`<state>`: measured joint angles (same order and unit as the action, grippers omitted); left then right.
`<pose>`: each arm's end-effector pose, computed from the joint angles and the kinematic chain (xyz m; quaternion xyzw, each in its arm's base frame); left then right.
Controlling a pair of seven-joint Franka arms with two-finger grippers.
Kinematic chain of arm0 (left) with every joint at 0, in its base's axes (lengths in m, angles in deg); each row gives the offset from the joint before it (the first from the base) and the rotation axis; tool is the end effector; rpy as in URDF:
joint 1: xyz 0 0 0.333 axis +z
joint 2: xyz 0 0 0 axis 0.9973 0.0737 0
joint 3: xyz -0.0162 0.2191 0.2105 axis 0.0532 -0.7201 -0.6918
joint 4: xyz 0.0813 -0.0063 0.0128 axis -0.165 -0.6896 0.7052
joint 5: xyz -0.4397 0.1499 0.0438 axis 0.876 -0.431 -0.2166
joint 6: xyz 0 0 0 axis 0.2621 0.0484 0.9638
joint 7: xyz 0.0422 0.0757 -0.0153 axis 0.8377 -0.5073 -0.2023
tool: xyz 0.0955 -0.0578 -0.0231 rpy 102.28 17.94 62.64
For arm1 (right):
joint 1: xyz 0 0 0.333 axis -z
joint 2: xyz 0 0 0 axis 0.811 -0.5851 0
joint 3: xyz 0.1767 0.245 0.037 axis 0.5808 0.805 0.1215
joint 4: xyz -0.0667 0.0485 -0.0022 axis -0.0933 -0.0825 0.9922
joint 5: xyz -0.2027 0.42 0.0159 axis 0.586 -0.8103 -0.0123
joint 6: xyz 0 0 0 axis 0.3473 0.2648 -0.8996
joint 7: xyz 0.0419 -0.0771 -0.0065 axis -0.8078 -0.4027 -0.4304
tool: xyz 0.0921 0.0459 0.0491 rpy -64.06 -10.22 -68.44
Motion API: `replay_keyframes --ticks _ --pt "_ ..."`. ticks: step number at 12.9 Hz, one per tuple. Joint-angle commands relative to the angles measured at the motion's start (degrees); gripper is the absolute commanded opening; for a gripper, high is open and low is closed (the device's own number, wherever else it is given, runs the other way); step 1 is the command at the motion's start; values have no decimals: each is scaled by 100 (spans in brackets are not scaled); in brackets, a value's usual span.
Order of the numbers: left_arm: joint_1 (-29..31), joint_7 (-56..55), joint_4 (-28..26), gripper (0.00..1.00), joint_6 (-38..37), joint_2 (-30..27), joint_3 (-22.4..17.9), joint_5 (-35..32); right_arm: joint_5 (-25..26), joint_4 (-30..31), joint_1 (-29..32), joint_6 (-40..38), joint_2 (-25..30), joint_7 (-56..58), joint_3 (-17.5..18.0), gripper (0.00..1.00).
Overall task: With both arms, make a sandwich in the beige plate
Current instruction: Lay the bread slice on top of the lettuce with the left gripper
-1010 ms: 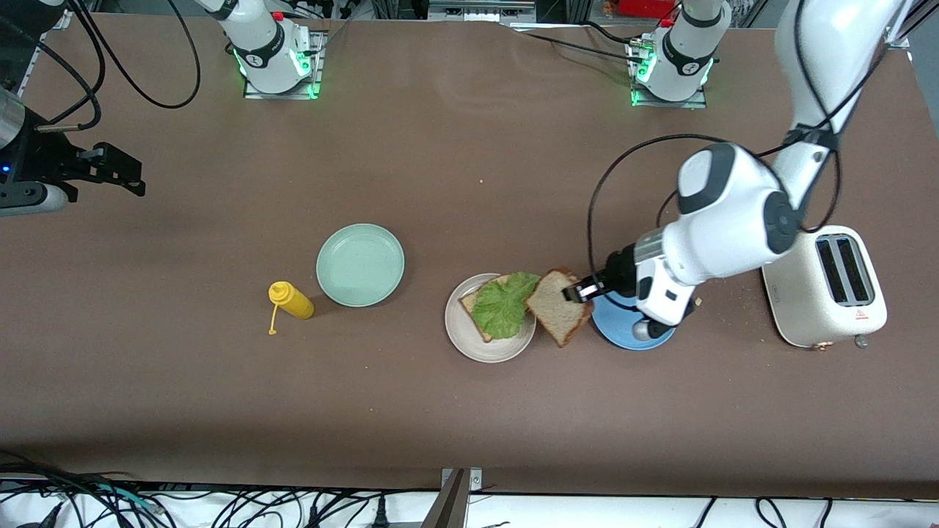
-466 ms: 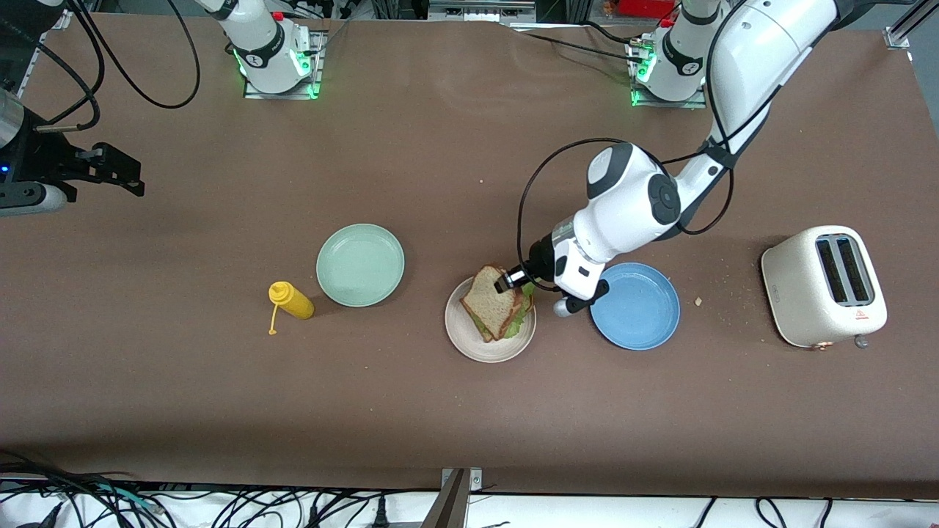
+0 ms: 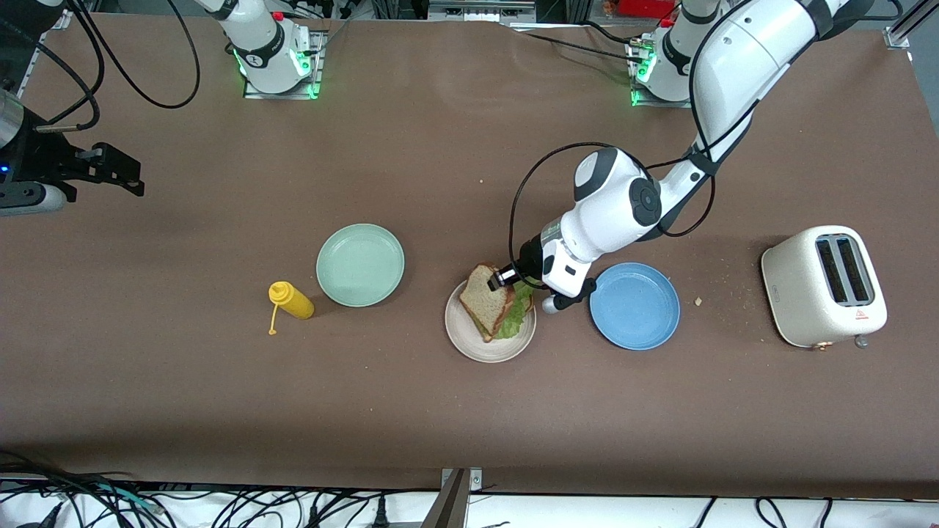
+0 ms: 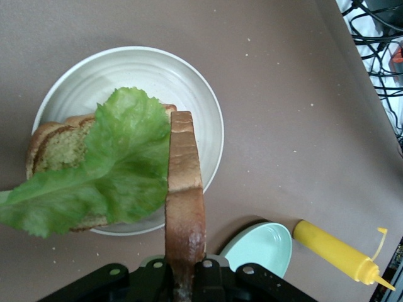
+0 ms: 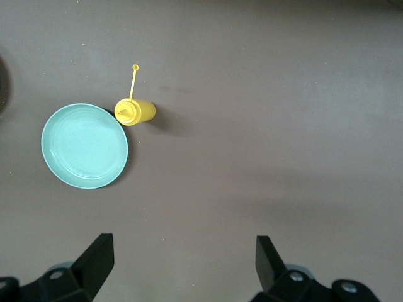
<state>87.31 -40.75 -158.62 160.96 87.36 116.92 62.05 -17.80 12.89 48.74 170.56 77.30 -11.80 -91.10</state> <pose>0.6308 -0.4182 0.2228 0.9149 0.2578 -0.0231 0.3099 0.6561 0.0314 0.5910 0.9980 0.0613 -0.0143 0.0105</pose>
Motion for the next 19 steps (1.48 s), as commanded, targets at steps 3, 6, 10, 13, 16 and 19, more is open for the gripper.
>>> replay_keyframes --ticks 3,6,10,13,16,19 --pt "-162 55 98 0 465 263 -182 -298 35 19 -26 6 53 -99 4 100" --pt "-136 46 98 7 466 281 -191 -334 26 19 -35 6 53 -99 12 100" --pt "-127 28 80 99 396 264 -217 -343 17 19 -35 15 53 -99 12 100" --pt "-110 89 80 99 -190 229 -304 -421 17 19 -35 15 53 -99 12 100" --pt "-48 134 89 99 -929 193 -314 -843 26 19 -35 15 53 -99 12 100" --pt "-22 151 98 99 -1544 88 -305 -1124 26 19 -26 15 53 -99 12 100"
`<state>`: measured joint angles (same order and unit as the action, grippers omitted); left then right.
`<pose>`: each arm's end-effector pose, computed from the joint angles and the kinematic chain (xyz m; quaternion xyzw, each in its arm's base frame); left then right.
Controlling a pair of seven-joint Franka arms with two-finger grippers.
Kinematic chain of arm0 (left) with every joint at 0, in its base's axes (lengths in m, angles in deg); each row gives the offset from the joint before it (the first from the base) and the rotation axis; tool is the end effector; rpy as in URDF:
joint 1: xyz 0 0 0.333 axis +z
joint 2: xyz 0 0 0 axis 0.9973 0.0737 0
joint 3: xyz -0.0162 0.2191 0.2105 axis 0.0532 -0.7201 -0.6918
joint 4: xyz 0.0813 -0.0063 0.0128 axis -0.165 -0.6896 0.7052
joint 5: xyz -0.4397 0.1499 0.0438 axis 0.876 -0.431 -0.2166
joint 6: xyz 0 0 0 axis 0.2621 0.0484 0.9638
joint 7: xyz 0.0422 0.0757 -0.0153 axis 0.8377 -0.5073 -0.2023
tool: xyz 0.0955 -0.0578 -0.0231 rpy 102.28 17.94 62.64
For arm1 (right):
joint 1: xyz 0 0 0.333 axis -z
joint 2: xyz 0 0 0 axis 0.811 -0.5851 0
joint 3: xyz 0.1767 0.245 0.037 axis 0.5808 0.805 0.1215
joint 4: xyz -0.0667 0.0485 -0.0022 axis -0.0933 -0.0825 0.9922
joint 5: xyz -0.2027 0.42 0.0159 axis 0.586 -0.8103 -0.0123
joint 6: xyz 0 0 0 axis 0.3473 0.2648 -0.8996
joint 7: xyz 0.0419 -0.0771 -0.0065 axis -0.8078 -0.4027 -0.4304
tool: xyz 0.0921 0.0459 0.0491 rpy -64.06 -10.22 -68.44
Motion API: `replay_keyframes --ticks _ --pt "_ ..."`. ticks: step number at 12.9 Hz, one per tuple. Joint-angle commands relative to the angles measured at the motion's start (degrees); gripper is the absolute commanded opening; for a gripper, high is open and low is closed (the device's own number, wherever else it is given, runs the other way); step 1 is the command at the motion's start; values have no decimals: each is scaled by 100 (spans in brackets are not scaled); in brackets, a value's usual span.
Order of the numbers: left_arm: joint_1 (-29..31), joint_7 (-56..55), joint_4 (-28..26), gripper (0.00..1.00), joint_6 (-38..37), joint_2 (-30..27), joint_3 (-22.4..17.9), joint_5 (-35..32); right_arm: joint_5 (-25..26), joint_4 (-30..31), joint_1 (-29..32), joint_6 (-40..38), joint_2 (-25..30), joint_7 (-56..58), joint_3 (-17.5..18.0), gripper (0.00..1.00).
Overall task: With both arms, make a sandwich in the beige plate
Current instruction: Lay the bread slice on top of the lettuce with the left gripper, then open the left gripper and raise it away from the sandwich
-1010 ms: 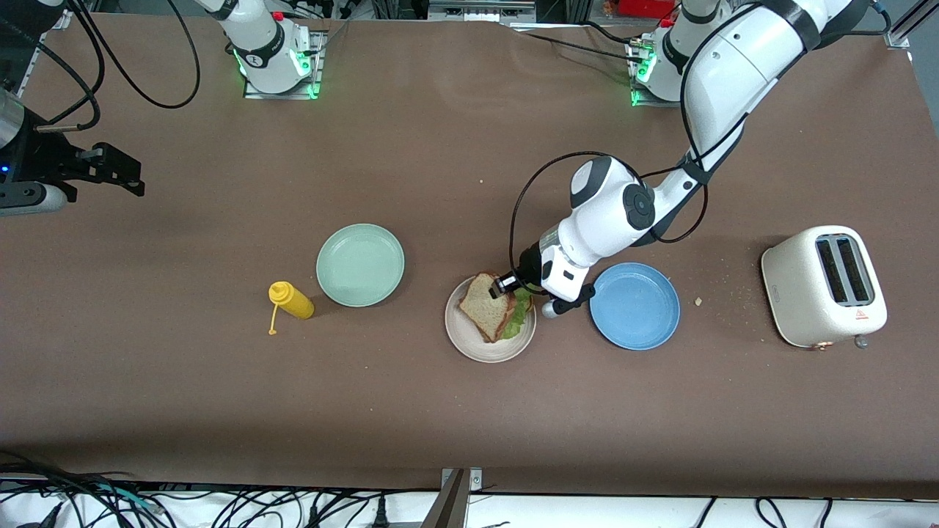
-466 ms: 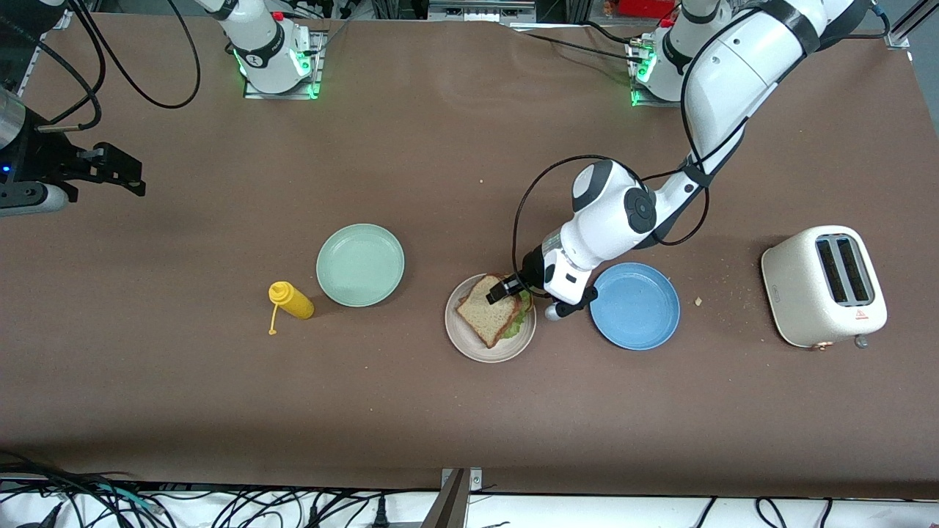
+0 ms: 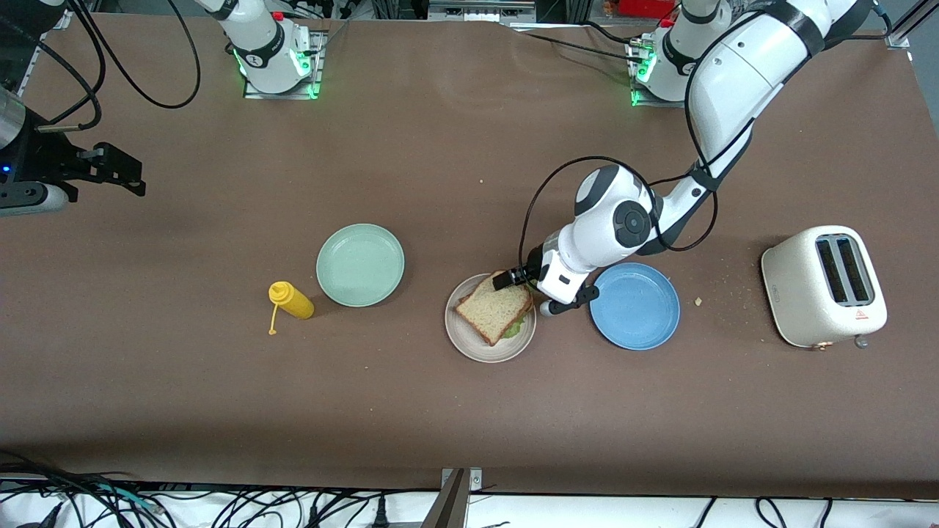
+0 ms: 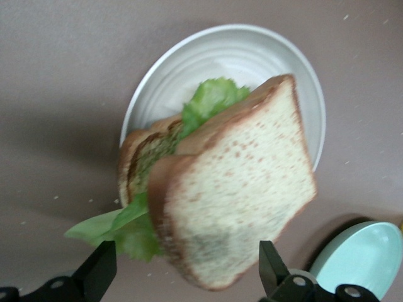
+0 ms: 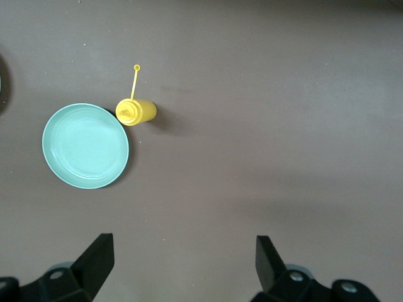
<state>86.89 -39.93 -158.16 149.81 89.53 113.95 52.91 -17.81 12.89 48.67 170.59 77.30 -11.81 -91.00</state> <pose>0.6204 -0.3986 0.1704 0.9558 0.1936 -0.0653 0.2114 0.6561 0.0334 0.5910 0.9979 0.0627 -0.0141 0.0104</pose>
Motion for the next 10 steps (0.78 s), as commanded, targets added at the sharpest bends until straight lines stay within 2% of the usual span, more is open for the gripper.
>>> replay_keyframes --ticks 1,6,10 --pt "73 70 52 99 -675 -225 0 -333 27 19 -19 12 53 -98 2 100" --pt "442 447 131 99 -2231 -1348 9 -369 36 19 -19 20 53 -98 2 100" --pt "1284 789 131 99 -2882 -2149 -9 -570 27 19 -19 21 53 -89 2 100"
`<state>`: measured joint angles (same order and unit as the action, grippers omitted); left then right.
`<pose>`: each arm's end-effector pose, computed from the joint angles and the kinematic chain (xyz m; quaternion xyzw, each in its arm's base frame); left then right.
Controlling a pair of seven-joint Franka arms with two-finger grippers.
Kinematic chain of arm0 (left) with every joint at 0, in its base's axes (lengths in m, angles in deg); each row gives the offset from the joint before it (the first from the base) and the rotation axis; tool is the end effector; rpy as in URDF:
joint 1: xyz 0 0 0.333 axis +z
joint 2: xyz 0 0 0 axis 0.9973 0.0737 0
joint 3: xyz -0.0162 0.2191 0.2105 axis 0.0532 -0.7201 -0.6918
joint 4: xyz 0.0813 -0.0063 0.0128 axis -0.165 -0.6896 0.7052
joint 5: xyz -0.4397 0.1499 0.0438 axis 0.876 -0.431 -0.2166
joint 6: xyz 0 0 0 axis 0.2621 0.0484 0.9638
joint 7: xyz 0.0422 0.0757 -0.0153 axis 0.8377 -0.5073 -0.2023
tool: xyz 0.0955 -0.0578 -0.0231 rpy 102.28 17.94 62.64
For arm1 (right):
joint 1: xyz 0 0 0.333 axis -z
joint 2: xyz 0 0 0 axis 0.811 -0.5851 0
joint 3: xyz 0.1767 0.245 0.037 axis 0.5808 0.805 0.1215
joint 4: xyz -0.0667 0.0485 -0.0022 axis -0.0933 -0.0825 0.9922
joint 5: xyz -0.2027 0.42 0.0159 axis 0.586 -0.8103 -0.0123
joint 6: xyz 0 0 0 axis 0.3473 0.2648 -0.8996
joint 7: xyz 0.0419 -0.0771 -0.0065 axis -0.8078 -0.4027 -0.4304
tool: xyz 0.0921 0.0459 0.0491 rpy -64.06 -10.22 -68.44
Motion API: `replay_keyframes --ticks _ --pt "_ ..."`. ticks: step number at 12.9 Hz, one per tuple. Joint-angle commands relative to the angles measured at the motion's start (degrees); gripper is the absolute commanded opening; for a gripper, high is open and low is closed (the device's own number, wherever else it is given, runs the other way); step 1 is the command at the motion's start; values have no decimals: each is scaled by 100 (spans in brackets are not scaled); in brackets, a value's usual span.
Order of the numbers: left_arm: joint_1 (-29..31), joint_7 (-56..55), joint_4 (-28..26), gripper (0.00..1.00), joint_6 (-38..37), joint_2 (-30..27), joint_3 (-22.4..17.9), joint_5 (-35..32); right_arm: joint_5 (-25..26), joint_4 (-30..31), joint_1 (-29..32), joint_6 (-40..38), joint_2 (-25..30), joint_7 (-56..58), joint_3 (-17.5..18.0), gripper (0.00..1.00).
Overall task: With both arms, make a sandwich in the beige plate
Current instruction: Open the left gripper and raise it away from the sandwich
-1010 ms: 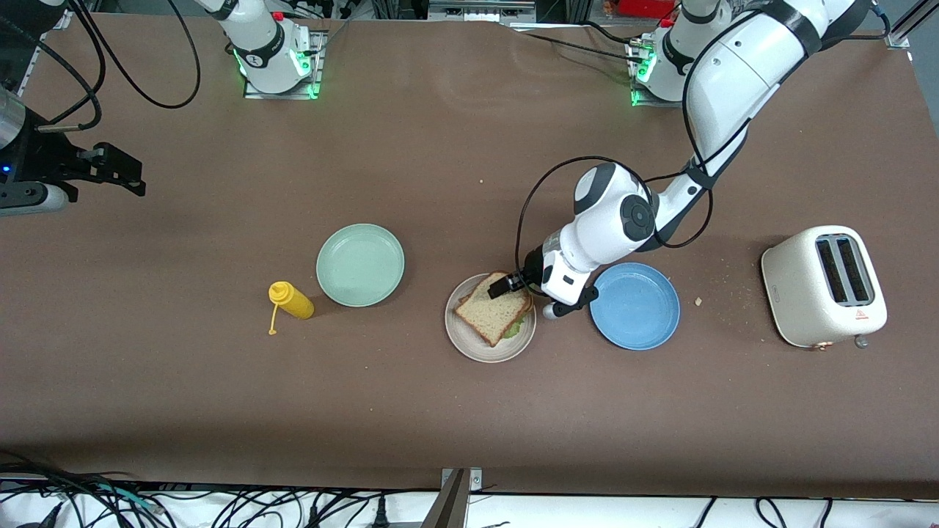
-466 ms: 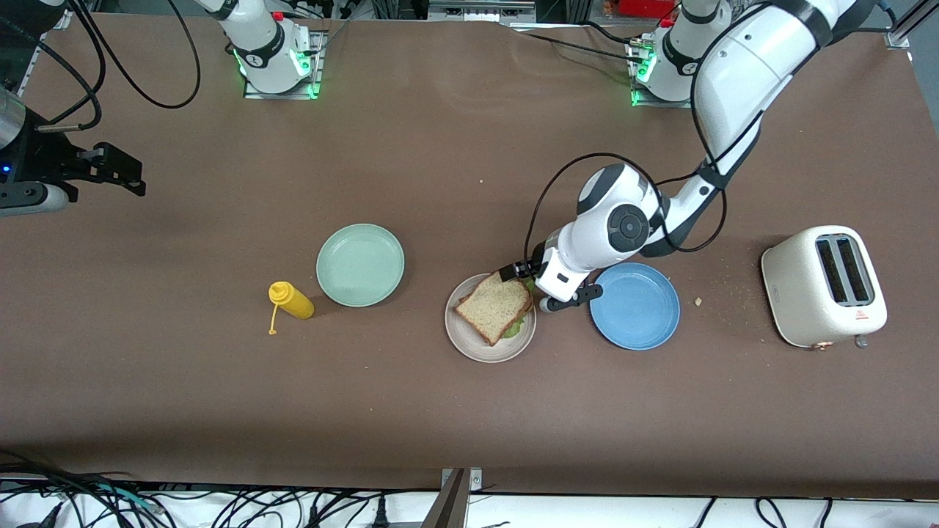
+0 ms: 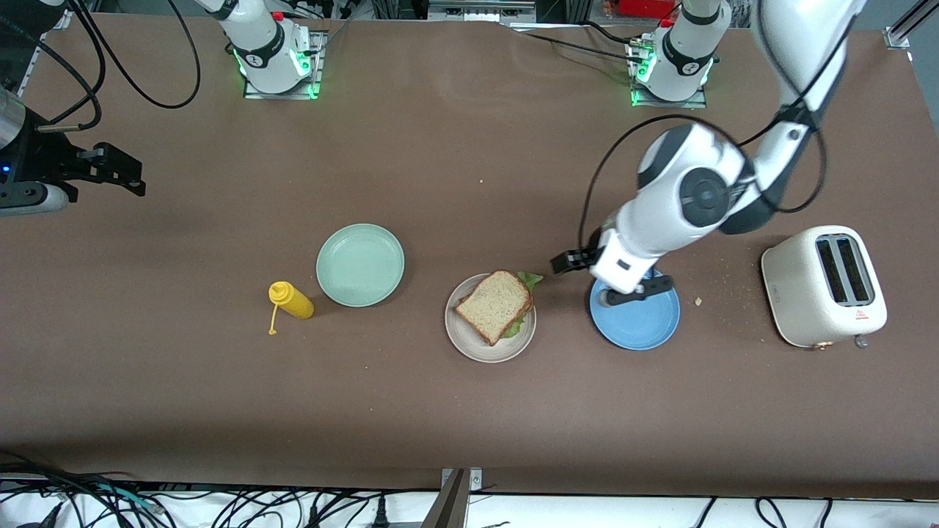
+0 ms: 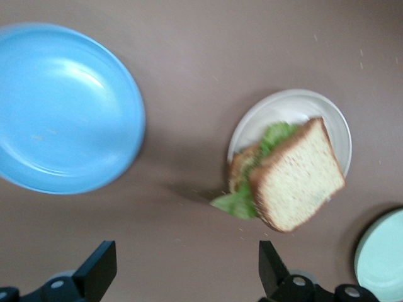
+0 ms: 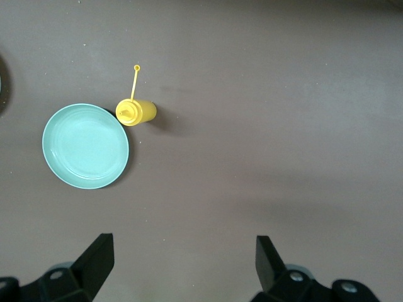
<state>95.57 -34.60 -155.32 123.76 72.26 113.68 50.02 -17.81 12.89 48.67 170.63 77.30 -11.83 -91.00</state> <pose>0.6670 -0.2852 0.3358 0.9816 0.1565 -0.0470 0.0987 0.6561 0.0334 0.5911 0.9979 0.0625 -0.0137 0.0104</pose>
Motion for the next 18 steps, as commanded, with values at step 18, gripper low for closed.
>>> replay_keyframes --ticks 18 --pt "2281 2454 147 99 -692 -1285 54 -678 88 19 16 42 1 -97 -7 100"
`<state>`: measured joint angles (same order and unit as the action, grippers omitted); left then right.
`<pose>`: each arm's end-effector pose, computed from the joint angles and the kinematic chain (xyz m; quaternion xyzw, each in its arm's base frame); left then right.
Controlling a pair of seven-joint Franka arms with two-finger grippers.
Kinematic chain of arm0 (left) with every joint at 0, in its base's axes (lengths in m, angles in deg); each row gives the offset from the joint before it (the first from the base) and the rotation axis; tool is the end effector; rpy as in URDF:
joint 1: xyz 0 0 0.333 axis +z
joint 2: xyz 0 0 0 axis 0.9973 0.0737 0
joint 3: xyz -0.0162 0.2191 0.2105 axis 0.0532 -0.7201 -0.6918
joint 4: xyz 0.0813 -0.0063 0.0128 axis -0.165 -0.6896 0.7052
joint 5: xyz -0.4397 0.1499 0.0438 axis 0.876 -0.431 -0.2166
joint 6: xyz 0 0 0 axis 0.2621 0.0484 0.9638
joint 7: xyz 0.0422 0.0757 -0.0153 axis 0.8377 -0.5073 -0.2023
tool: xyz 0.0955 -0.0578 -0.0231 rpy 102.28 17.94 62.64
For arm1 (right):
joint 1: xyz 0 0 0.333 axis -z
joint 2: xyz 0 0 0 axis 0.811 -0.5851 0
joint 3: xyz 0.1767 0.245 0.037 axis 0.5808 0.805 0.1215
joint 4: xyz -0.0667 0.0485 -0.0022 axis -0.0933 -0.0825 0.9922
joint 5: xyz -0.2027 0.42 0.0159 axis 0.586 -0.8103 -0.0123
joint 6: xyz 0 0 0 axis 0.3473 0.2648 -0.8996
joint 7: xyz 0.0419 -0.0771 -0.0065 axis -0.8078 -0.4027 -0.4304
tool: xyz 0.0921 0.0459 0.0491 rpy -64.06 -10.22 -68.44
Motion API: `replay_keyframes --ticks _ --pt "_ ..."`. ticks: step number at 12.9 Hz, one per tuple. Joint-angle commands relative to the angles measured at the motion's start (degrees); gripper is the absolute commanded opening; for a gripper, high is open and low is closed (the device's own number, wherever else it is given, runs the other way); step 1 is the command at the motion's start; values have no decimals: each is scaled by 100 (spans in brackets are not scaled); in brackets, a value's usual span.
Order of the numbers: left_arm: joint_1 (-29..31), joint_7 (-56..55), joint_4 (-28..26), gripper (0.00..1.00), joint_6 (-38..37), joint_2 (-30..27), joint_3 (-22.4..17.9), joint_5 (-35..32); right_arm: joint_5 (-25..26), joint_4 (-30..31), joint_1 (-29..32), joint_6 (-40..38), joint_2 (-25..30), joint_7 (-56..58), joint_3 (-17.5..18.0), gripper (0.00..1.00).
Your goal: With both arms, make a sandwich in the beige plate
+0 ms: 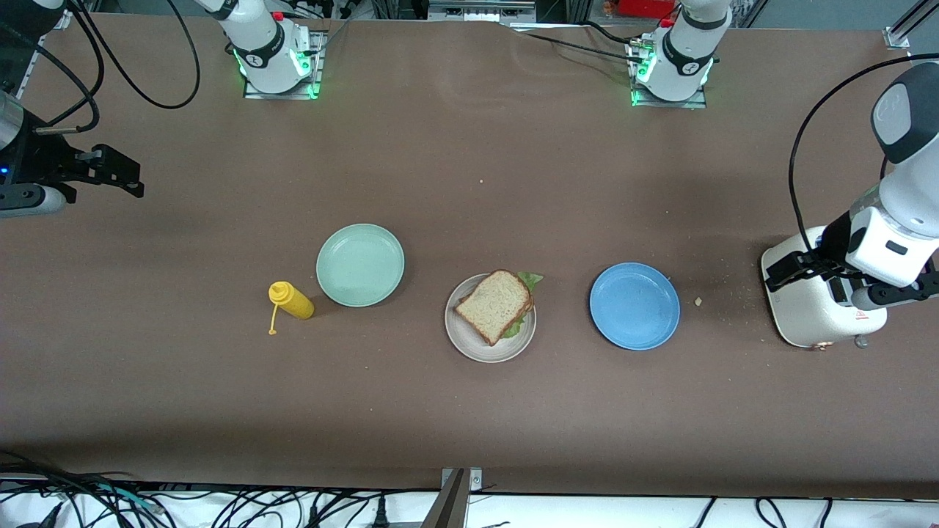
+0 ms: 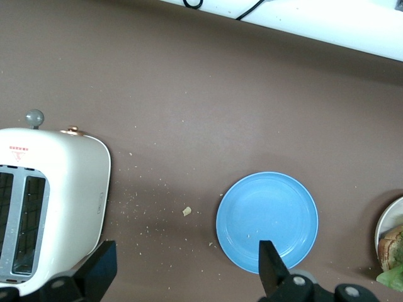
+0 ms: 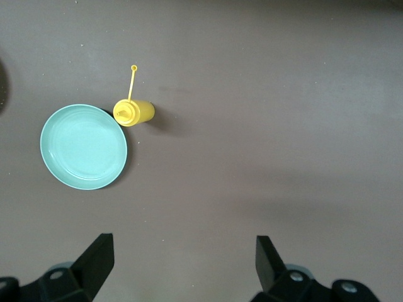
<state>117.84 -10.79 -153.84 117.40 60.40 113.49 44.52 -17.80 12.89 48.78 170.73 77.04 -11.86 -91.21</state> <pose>0.7075 -0.0078 0.4632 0.9912 0.1184 0.0573 0.0140 0.6577 0.0299 0.5882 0.9981 0.0595 -0.0151 0.0107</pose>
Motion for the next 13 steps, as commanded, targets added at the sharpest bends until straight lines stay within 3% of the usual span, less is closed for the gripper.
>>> replay_keyframes --ticks 1,3,4,6,8,10,13 --pt "54 73 -2 99 -56 -99 73 -128 88 19 5 33 27 -93 14 100" --pt "2 126 -2 99 -56 -108 12 -119 88 19 5 33 27 -93 14 100" --pt "-216 161 -2 99 -56 -117 -215 -119 88 19 5 33 27 -93 14 100" --pt "-1162 188 -2 99 -65 -274 -1267 -5 88 19 5 33 27 -93 14 100" --pt "-1718 188 -10 99 -65 -292 -1771 126 88 19 5 33 27 -93 14 100" --pt "-2351 397 -80 99 -65 -450 -2543 625 88 19 5 33 27 -93 14 100" --pt "-2503 566 -194 99 -56 -538 -2695 909 88 19 5 33 27 -93 14 100"
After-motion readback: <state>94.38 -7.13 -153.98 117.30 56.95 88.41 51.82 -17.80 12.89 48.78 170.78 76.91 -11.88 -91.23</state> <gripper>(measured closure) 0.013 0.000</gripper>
